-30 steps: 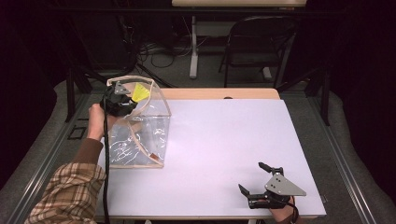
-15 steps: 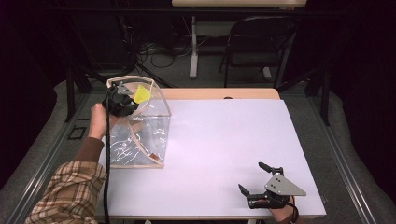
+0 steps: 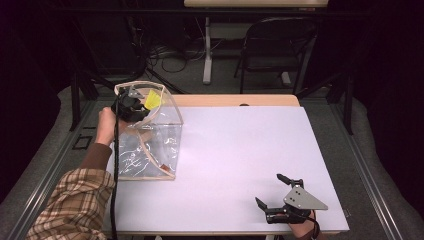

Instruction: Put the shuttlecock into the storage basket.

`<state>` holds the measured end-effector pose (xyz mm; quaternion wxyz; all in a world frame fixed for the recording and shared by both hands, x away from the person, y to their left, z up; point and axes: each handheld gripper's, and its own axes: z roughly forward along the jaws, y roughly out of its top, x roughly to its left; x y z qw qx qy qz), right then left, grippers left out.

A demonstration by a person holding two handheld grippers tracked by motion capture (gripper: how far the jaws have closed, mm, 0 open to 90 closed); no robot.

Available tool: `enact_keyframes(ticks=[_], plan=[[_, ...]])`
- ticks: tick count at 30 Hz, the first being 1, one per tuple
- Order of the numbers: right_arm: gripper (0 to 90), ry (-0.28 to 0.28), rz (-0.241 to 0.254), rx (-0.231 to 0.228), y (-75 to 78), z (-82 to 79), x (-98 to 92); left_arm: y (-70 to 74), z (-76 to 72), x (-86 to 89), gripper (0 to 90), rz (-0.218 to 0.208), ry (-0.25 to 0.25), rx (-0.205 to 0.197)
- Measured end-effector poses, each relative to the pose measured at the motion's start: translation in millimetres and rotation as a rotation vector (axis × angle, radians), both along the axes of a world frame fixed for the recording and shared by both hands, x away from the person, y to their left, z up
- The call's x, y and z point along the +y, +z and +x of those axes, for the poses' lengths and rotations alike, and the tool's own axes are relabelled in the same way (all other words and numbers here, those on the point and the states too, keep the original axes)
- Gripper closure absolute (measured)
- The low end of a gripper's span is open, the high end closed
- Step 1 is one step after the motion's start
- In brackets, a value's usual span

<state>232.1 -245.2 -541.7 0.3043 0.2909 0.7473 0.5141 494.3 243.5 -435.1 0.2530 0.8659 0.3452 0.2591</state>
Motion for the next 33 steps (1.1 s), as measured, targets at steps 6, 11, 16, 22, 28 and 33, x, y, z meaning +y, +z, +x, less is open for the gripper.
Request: enact_keyframes(ticks=[6, 11, 16, 22, 28, 33], plan=[[1.4, 0.001, 0.001, 0.001, 0.0, -0.1, 0.1, -2.7, 3.1, -1.8, 64.1, 0.018, -0.010, 0.022], [1.4, 0.001, 0.001, 0.005, -0.2, 0.1, 0.6, -5.2, 4.9, -2.3, 64.1, 0.016, -0.017, 0.041], [1.4, 0.002, 0.000, 0.003, -0.1, 0.1, 0.4, -6.2, 5.7, -2.4, 63.9, 0.013, -0.024, 0.050], [1.4, 0.002, 0.000, 0.003, -0.1, 0.1, 0.2, -5.5, 5.2, -1.1, 52.9, -0.004, -0.024, 0.043], [1.4, 0.001, 0.001, 0.003, -0.1, 0.2, 0.2, -2.1, 2.7, 4.8, 40.9, -0.031, -0.014, 0.021], [1.4, 0.002, 0.000, 0.004, 0.0, 0.2, 0.3, 2.6, -1.4, 10.0, 28.9, -0.048, 0.008, -0.013]])
